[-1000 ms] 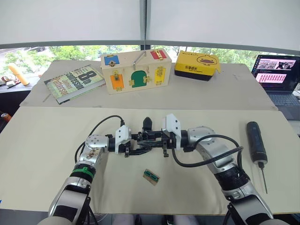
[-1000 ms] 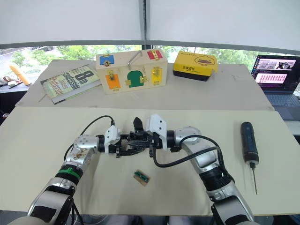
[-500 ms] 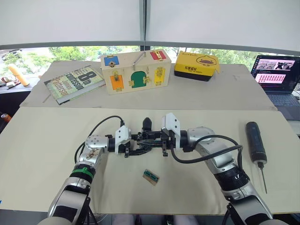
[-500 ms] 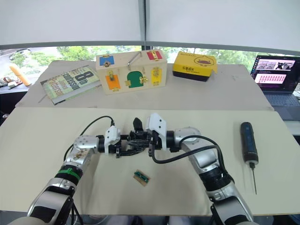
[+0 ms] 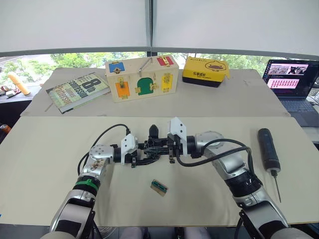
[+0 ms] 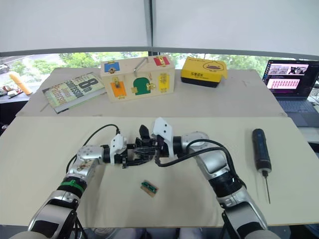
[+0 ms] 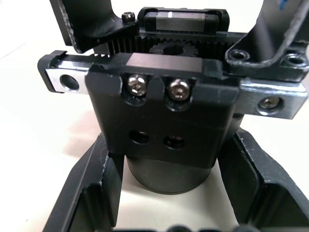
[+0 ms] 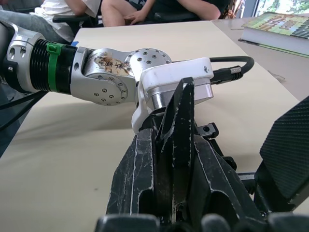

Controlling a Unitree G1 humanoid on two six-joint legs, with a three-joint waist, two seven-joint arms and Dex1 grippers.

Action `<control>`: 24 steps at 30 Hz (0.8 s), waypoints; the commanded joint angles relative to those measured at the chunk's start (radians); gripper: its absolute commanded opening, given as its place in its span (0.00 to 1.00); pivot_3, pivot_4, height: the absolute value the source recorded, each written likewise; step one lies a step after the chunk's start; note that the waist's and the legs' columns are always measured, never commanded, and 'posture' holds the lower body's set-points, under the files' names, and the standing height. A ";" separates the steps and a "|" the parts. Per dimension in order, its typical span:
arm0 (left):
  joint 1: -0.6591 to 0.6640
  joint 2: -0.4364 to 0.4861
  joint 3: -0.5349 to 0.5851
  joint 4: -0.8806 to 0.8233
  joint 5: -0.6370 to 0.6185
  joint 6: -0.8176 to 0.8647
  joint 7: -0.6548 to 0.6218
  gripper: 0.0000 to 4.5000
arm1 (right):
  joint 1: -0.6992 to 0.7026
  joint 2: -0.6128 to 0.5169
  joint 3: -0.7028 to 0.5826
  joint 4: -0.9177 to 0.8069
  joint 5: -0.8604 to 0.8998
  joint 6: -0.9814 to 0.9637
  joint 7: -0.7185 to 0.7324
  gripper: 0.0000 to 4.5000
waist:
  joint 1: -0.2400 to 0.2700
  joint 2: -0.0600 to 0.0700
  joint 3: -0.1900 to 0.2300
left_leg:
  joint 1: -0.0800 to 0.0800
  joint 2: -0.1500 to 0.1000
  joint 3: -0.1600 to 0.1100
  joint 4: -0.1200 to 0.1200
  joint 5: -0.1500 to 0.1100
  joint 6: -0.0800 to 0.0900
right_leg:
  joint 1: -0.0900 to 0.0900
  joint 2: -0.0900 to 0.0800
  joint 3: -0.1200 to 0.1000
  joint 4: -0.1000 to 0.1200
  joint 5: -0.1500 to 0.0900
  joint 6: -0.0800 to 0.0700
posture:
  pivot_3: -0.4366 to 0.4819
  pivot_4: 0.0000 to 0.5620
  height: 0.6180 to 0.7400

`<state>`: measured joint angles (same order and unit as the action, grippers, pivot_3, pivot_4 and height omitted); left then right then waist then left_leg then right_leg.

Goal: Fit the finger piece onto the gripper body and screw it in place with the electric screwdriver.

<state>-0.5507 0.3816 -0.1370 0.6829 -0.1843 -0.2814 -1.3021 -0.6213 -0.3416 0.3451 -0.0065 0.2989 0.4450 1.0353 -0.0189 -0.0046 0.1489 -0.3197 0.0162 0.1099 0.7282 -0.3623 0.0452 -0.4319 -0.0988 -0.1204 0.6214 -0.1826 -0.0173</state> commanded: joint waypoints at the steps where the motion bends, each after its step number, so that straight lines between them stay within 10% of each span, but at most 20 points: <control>1: 0.025 0.007 -0.017 0.004 0.015 0.010 -0.022 0.51 | 0.027 -0.037 0.048 0.124 -0.091 0.050 -0.036 0.09 | 0.000 0.000 0.000 | 0.000 0.000 0.000 0.000 0.000 0.000 | 0.000 -0.002 0.000 0.000 0.000 0.000 | 0.48 0.27 1.00; 24: 0.035 0.009 -0.015 -0.006 0.013 0.025 -0.008 0.51 | 0.015 -0.049 0.042 0.129 -0.073 0.049 -0.025 0.09 | 0.000 0.000 -0.002 | 0.000 0.000 -0.001 -0.001 -0.001 0.002 | 0.000 -0.010 -0.002 0.000 -0.001 0.000 | 0.48 0.27 1.00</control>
<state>-0.5465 0.3811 -0.1369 0.6783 -0.1858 -0.2753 -1.2903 -0.6443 -0.3635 0.3666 0.0144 0.2994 0.4287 1.0636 -0.0192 -0.0045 0.1465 -0.3196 0.0158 0.1092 0.7266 -0.3638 0.0473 -0.4323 -0.1088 -0.1224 0.6215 -0.1833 -0.0172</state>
